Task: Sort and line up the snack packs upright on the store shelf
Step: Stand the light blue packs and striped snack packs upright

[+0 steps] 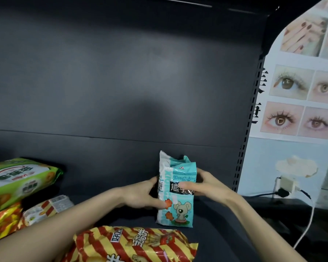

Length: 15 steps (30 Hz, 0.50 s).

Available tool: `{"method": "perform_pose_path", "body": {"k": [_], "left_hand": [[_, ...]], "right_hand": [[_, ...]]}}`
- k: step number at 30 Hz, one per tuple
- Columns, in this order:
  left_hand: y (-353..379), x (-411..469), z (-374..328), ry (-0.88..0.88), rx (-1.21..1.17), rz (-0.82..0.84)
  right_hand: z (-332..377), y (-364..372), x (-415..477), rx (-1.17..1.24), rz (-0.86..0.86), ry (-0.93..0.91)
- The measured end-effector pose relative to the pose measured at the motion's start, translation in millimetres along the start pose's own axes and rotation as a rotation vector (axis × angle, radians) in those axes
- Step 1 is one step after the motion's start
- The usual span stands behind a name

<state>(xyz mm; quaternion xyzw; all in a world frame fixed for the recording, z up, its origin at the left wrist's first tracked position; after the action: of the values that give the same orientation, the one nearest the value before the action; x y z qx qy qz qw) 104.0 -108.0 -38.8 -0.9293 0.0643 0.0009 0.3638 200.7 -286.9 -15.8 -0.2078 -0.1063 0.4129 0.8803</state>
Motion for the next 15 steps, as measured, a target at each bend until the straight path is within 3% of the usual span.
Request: {"method": "perform_pose_path", "body": {"k": [6, 15], "left_hand": [[1, -1, -4, 0.055, 0.059, 0.001], [-15, -10, -7, 0.021, 0.49, -0.035]], "right_hand": [[2, -2, -1, -0.079, 0.014, -0.056], [11, 1, -12, -0.425, -0.111, -0.091]]}}
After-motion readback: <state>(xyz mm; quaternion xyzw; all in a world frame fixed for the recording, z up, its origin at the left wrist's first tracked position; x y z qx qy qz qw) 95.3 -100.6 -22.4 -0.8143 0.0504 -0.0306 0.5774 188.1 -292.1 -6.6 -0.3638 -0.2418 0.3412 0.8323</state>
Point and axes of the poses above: each hand's wrist, its own x-axis towards the middle knuckle, its own y-axis out of the palm, z = x × y, the point moved 3 cm from there along x, towards the middle knuckle, and after that the axes turned 3 degrees about y, right-handed, at the moved point
